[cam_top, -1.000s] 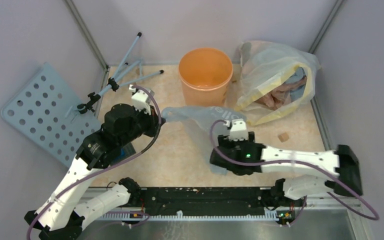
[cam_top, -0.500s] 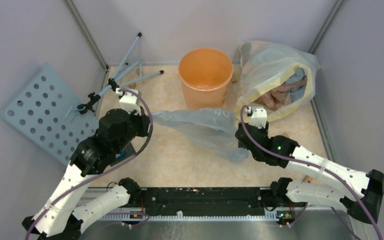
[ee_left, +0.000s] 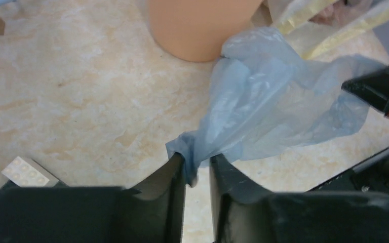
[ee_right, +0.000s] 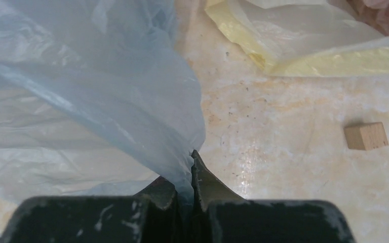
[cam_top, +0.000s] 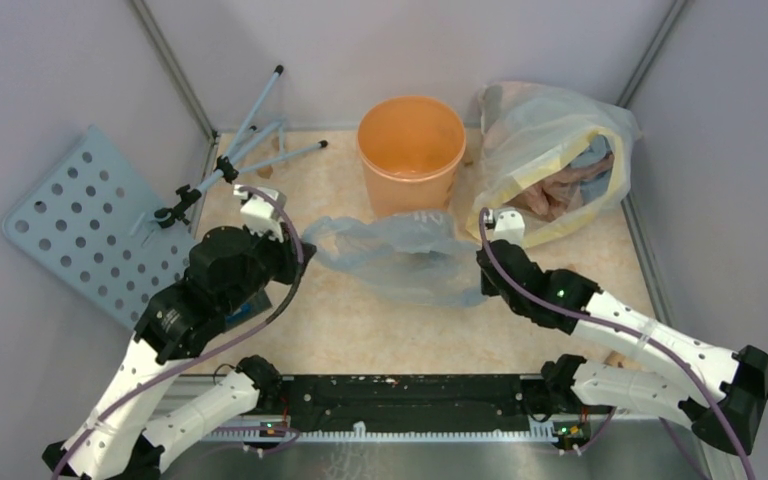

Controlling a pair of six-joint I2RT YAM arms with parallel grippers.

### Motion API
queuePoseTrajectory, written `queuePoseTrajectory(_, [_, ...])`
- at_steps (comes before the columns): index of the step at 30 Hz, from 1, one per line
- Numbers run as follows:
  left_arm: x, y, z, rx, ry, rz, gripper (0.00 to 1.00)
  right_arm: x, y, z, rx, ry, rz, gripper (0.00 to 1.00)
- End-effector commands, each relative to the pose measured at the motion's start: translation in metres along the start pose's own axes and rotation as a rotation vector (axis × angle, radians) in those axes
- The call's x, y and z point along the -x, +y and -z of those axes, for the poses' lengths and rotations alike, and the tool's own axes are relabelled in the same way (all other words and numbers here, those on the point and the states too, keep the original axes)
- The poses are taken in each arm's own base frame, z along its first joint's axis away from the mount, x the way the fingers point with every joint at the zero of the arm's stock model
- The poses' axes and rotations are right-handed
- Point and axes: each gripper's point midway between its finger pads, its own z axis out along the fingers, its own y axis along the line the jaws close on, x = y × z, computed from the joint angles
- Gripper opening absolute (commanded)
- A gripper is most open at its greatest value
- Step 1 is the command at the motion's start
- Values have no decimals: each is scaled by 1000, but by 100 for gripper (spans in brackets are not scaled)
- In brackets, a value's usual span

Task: Put the trash bags into the trash bin
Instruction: Unfold the trash bag at the center of the board.

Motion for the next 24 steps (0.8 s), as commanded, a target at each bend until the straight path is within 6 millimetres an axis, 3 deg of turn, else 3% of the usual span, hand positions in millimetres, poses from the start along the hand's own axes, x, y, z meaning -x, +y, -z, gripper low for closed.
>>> queuePoseTrajectory(1, [-7,-26,-7,-136,43,0,44,39,35,11,165,-65,-5,0])
queuePoseTrajectory(3, [-8,-18,-6,-93,48,-1,61,43,40,11,180,-60,6,0])
queuePoseTrajectory(8, [19,13,20,64,-91,44,84,56,55,14,231,-64,-2,0])
queuePoseTrajectory(11, [42,15,40,58,-206,67,87,72,67,21,278,-86,-24,0])
queuePoseTrajectory(16, [65,-5,59,-89,-353,30,83,98,84,31,329,-87,-28,0])
queuePoseTrajectory(18, [74,-16,62,-151,-406,1,70,106,88,34,339,-92,-25,0])
queuePoseTrajectory(21, [68,-50,54,-337,-396,-89,16,115,93,36,352,-105,-21,0])
queuePoseTrajectory(22, [62,-63,49,-403,-365,-115,4,116,94,36,355,-107,-20,0])
queuePoseTrajectory(24, [49,-82,35,-505,-297,-140,0,119,98,36,365,-105,-16,0])
